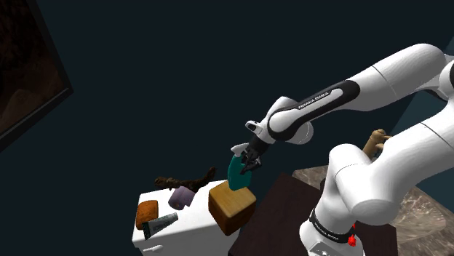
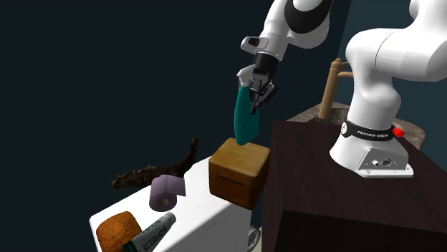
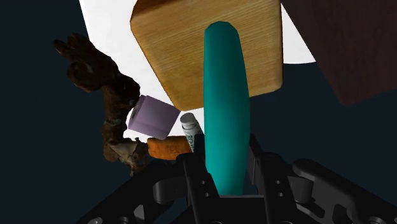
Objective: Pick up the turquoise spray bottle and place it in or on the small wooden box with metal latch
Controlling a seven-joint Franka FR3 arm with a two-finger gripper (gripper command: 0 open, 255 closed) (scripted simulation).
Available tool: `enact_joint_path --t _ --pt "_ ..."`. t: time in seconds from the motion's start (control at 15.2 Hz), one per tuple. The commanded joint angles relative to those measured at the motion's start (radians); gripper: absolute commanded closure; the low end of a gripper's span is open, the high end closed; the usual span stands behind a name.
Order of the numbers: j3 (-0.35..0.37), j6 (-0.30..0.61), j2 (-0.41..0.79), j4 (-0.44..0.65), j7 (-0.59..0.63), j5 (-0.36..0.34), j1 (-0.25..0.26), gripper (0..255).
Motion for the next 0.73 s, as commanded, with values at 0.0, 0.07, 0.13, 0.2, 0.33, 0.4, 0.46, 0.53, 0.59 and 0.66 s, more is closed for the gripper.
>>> enact_joint_path --t 0.0,0.07,0.13,0.2,0.33,0.4,0.46,0.53,0.59,0.66 --pt "-0.04 0.043 0.033 -0.004 -0.032 0.023 0.041 255" --pt "-0.061 0.064 0.048 -0.006 -0.048 0.035 0.064 255" --pt "-0.084 0.085 0.062 -0.008 -0.065 0.049 0.089 255" --pt "-0.11 0.106 0.077 -0.009 -0.083 0.063 0.116 255" --pt "-0.172 0.151 0.107 -0.01 -0.124 0.098 0.183 255" --pt "-0.172 0.151 0.107 -0.01 -0.124 0.097 0.183 255" --pt "-0.172 0.151 0.107 -0.01 -0.123 0.097 0.184 255" --pt "-0.172 0.151 0.107 -0.01 -0.123 0.096 0.183 255" --pt "-0.172 0.151 0.107 -0.01 -0.123 0.096 0.184 255" --pt "-0.172 0.151 0.107 -0.01 -0.123 0.097 0.184 255"
